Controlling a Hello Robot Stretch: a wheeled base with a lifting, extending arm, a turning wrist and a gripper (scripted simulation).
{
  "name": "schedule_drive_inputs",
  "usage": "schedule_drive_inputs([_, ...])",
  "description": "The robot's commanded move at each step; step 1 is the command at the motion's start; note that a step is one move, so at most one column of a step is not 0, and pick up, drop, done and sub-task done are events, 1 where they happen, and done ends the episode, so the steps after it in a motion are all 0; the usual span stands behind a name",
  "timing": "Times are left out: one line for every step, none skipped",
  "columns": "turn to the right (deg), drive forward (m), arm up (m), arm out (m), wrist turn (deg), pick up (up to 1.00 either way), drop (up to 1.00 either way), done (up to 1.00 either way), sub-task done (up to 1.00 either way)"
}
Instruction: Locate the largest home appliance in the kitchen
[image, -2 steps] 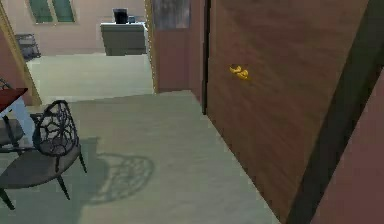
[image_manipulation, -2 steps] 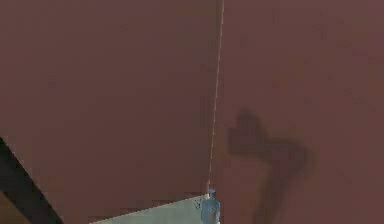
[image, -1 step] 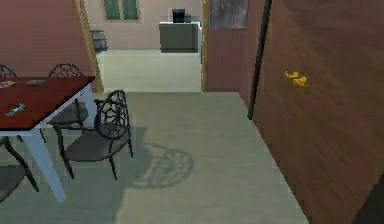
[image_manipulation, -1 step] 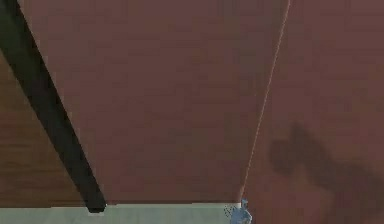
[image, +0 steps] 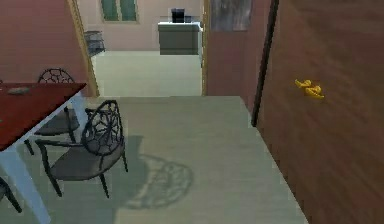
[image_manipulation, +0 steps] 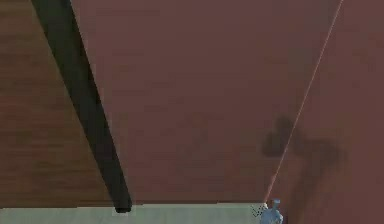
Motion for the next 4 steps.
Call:
schedule_drive_inputs([0.0, 1.00, 0.00, 0.00, 0.0, 0.00, 0.00, 0.00, 0.00])
schedule_drive_inputs([0.0, 0.90, 0.00, 0.00, 0.0, 0.00, 0.00, 0.00, 0.00])
schedule_drive_inputs([-18.0, 0.00, 0.00, 0.00, 0.0, 0.00, 0.00, 0.00, 0.00])
schedule_drive_inputs([0.0, 1.00, 0.00, 0.00, 0.0, 0.00, 0.00, 0.00, 0.00])
